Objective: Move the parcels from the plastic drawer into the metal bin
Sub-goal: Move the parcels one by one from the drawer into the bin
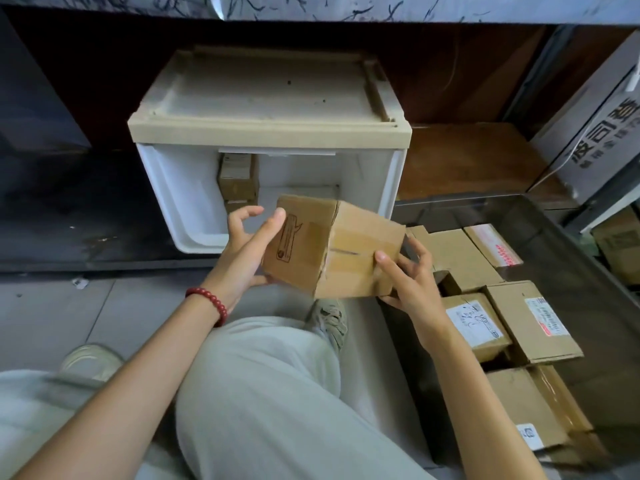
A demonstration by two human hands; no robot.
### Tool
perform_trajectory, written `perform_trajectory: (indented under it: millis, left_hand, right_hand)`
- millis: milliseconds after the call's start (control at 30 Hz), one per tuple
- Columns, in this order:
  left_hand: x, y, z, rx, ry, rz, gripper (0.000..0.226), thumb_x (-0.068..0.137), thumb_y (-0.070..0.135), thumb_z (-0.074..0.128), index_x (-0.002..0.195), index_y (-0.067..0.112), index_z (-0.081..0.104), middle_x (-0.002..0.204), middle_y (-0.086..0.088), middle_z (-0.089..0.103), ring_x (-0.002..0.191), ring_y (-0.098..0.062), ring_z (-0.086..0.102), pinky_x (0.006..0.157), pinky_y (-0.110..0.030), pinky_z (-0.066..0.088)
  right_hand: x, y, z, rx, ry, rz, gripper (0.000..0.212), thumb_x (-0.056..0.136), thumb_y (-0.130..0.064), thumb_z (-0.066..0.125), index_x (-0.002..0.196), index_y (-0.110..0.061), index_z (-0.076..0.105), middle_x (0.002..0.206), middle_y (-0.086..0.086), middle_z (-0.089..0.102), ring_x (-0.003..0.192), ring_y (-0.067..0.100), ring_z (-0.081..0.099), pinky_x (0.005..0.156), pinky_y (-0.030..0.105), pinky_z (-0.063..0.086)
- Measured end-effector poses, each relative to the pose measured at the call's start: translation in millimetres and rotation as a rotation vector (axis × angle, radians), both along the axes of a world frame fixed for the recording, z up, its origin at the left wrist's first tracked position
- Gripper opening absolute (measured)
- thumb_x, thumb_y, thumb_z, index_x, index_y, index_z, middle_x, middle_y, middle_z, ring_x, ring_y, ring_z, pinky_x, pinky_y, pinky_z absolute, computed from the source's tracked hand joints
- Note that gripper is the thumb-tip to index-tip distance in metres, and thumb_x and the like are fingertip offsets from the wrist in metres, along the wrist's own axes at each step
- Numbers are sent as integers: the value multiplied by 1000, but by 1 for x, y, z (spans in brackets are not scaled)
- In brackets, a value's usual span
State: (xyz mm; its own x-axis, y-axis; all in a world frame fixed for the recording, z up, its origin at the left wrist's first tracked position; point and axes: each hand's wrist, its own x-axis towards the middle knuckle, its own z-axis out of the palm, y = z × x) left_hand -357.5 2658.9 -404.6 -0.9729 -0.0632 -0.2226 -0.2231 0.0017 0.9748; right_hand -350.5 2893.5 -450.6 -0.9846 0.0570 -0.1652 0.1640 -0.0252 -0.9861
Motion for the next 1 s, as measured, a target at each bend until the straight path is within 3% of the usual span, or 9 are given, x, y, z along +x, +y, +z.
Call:
perform_trajectory:
  millis: [167,300,400,467,567,667,767,900,1000]
  left_hand:
    - [3,-3,1,-281,80,-91,68,62,77,53,120,44,41,121,10,53,103,-2,55,76,-31,54]
    - [-2,-6,1,-294,80,-11,61,71,74,45,123,42,49,116,10,59,102,-4,57,72,-28,52]
    - [-3,-6,1,-284,54,-24,62,73,77,43,123,40,50,109,11,62,102,-4,57,72,-28,51]
    - [-3,-7,-1,-291,33,-51,60,72,80,45,118,42,51,112,12,60,104,-2,55,74,-28,49]
    - [-5,-10,-5,-324,4,-71,60,60,87,48,104,47,53,126,4,52,114,-11,51,94,-38,47]
    - [-4,-10,-6,-307,30,-82,71,55,87,51,111,44,50,132,9,49,121,-8,48,107,-42,38]
    - [-4,-8,-4,-263,83,-92,71,57,80,56,115,40,49,121,19,56,111,6,52,104,-35,40]
    - [-3,-6,-2,-296,98,-99,71,56,78,57,115,38,52,116,20,57,106,4,56,98,-34,48]
    - [-3,-4,-1,-369,96,-105,60,59,83,50,105,44,53,114,23,55,107,-1,55,94,-39,51]
  right_hand:
    - [0,-3,0,40,-92,3,66,87,-44,63,144,-30,31,134,-11,54,107,3,55,74,26,46]
    - [2,-8,5,51,-99,42,72,75,-57,63,138,-27,46,125,-11,58,114,7,54,75,26,46]
    - [6,-10,7,4,-108,85,63,71,-60,63,125,-28,60,107,-9,70,102,5,62,79,27,45]
    - [6,-6,8,-63,-118,72,63,70,-53,68,125,-22,60,100,-6,72,89,6,65,87,31,44]
    - [2,3,8,-194,-111,23,51,81,-31,69,128,-13,56,110,2,72,106,16,67,97,36,46]
    - [-1,9,13,-227,-85,0,37,90,-17,62,127,-10,56,111,4,72,107,18,67,86,30,54]
    - [-3,8,13,-232,-90,-38,45,89,-21,64,131,-10,50,115,6,71,106,17,68,80,28,56]
    - [-3,6,10,-154,-107,-122,50,87,-35,66,128,-17,43,122,6,65,111,18,64,94,41,52]
    - [-3,4,13,-20,-103,-101,52,85,-56,57,124,-23,46,125,-1,61,114,15,58,84,30,46]
